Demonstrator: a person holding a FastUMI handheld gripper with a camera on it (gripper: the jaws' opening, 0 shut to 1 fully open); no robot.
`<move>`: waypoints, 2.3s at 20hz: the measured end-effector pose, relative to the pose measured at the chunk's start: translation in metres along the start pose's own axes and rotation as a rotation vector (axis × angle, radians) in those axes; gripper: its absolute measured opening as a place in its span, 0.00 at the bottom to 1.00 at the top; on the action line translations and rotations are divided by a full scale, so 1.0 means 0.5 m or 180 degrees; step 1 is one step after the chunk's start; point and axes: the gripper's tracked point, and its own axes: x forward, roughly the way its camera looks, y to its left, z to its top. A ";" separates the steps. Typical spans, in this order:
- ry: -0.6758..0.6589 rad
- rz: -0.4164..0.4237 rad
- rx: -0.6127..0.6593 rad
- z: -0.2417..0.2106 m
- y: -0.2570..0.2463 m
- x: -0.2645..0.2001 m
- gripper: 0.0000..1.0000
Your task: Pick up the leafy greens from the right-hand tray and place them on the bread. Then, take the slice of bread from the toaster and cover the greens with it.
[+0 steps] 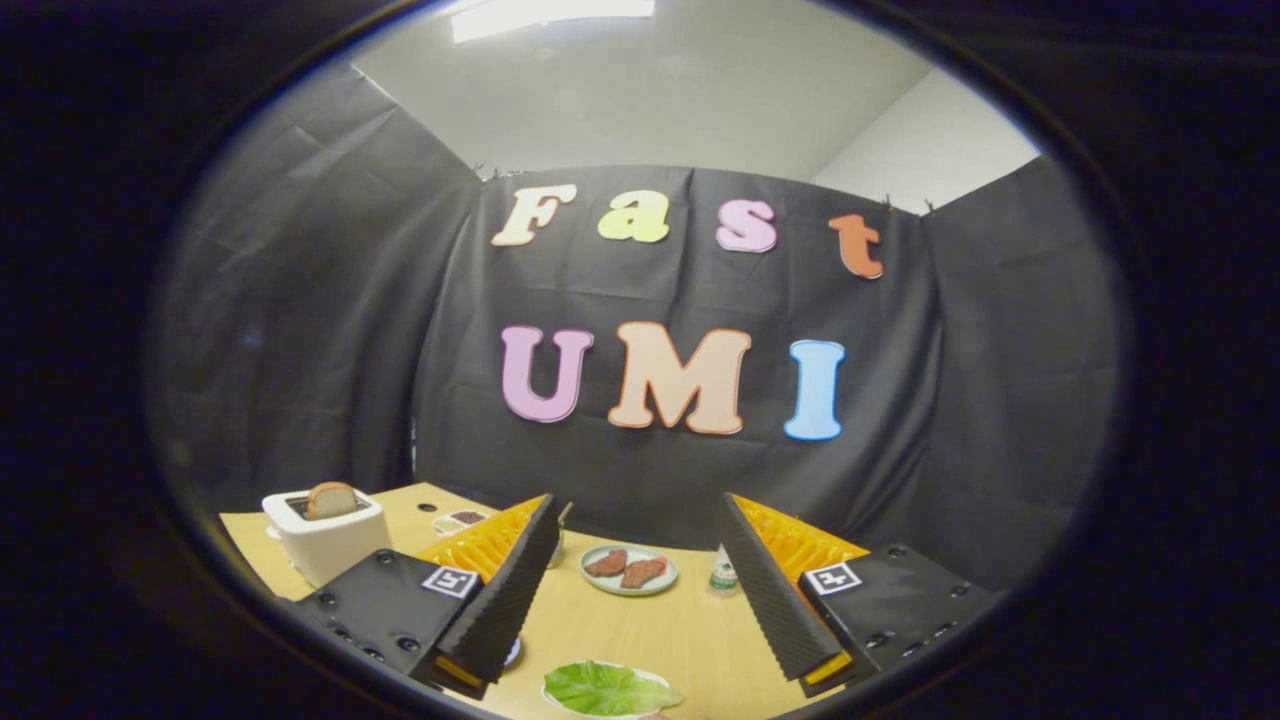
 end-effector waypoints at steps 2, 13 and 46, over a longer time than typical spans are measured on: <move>0.0109 0.0109 -0.0012 -0.022 -0.006 0.006 1.00; 0.0695 0.0787 -0.0116 -0.150 -0.008 0.054 1.00; 0.2283 0.2113 -0.0819 -0.598 0.081 0.047 1.00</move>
